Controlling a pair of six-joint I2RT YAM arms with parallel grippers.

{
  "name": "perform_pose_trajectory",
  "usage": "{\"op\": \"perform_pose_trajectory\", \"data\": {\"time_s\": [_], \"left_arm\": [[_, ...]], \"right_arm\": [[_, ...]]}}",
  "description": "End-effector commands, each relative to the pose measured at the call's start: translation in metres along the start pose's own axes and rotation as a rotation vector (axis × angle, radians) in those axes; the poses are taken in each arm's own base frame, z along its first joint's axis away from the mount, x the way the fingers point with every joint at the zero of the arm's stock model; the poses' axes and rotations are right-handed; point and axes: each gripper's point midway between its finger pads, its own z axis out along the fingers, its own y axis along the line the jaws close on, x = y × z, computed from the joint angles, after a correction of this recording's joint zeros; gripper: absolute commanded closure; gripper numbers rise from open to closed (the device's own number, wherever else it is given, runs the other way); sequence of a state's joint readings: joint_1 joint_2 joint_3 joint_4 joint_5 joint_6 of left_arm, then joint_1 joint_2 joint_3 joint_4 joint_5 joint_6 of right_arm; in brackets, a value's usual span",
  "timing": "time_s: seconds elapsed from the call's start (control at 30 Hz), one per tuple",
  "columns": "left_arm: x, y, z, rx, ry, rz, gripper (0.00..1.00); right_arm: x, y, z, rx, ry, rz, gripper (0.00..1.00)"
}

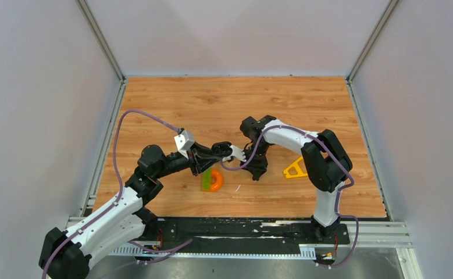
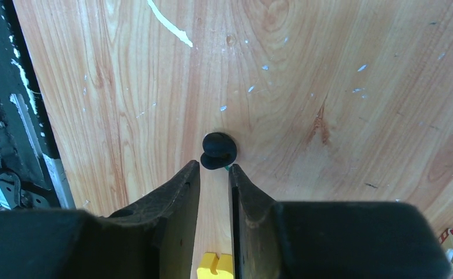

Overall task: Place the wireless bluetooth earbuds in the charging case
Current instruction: Pick up the earbud from the center of the board.

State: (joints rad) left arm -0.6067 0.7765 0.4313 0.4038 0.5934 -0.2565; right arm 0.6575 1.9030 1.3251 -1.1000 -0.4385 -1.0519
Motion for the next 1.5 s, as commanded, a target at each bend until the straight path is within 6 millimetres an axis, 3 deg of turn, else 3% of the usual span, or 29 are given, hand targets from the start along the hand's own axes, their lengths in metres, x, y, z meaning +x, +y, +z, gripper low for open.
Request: {"op": "perform_pose_trajectory", "data": {"time_s": [0.0,0.47,1.47], "left_arm": [[-0.023,-0.006,0.003,0.031,-0.049,0.039,0.99],[-0.022,-0.006,0.004,0.03,-0.047,0.038,0.99],[-0.024,-0.007,0.003,0.037,-0.052,0.039,0.99]], "right_arm": [[-0.015,0.0,-0.008,-0.023,-0.079,0.026,0.75],[-0.009,-0.026,-0.004,0.049,-0.094,0.097,0.76],[-0.014,-0.007,0.001,-0.036,-0.133,0.138,0.67]]}}
